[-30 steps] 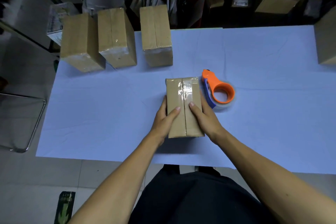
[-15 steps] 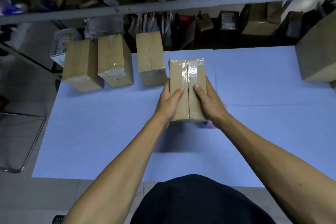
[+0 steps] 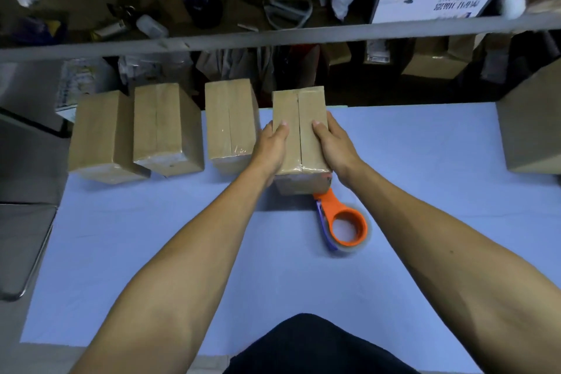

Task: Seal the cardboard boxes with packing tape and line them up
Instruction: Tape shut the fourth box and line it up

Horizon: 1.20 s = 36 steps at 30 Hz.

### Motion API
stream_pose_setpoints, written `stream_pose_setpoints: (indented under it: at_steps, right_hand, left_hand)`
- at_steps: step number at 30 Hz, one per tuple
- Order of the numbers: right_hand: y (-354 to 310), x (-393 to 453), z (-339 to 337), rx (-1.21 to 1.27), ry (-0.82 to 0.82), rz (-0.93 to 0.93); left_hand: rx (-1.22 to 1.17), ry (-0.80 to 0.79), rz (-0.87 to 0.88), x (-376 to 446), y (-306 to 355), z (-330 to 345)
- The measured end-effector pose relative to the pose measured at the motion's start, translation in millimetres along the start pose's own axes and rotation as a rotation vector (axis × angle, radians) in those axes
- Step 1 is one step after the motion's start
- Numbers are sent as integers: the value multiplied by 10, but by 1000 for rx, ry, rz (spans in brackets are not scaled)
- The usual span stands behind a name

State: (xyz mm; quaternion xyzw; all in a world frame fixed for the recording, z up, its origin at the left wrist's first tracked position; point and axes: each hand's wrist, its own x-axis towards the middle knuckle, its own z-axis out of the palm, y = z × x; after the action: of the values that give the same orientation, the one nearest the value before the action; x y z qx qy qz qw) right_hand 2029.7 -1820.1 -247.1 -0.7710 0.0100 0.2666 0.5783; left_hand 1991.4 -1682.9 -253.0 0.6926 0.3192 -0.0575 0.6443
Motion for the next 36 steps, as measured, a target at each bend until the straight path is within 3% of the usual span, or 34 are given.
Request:
stream_pose_setpoints:
  at_steps: [7,13,24,29,33,36]
  right_hand:
    - [-42,561,44,-26,-13,47]
    - [162,707,79,-34,-5,61]
    - [54,796,93,-235,16,3]
    - [-5,530,-168,-657,125,-114]
    - [25,101,-525,-1015,179,-218]
    - [48,-296,-741,-1144,214,-186]
  left_hand:
    - [50,104,10,412,158,-20]
    - [318,158,76,594,60,93]
    - [330,191,134,680,98,42]
    - [772,169,284,496,350,45]
    - [1230,24,514,178,539,56]
    - [1363,-79,583,-103,591,125]
